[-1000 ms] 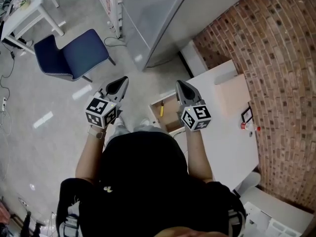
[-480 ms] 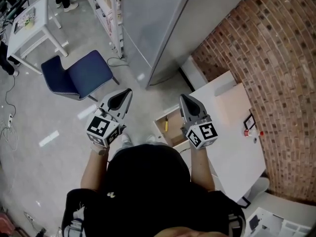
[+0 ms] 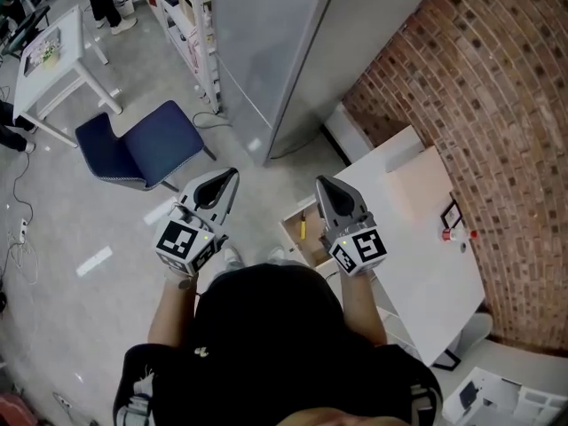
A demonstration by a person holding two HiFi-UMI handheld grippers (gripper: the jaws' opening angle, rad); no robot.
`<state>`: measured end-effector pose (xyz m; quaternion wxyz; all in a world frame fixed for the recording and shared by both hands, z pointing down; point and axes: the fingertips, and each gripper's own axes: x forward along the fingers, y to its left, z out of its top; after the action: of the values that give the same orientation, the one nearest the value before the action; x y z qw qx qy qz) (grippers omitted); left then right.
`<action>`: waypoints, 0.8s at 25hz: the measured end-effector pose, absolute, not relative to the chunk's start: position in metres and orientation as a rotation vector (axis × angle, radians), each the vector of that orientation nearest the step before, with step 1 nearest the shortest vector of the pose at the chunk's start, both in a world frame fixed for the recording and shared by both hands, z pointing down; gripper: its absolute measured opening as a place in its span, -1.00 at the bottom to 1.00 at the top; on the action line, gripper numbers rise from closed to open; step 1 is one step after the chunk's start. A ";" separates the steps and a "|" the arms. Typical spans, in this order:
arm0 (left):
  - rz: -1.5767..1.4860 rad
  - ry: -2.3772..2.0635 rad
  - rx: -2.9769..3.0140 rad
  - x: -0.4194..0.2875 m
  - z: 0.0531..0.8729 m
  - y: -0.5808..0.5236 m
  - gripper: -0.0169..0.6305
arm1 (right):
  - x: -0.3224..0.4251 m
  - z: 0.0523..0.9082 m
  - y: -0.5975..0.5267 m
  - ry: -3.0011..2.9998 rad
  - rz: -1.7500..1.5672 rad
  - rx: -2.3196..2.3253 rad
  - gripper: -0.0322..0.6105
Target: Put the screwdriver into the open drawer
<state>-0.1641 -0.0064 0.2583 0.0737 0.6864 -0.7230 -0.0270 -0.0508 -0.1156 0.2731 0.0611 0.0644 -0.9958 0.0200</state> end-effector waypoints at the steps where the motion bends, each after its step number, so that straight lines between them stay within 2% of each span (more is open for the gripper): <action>1: -0.084 -2.166 2.063 -0.164 0.259 -0.007 -0.94 | -0.051 0.274 -0.114 -3.011 0.059 0.196 -0.87; 20: -0.066 -2.092 2.099 -0.149 0.272 -0.024 -0.94 | -0.029 0.288 -0.120 -2.965 0.083 0.260 -0.87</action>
<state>-0.1490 -0.0245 0.2717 0.0885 0.7053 -0.7030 -0.0220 -0.0289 -0.1205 0.2876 0.0818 0.0869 -0.9925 0.0279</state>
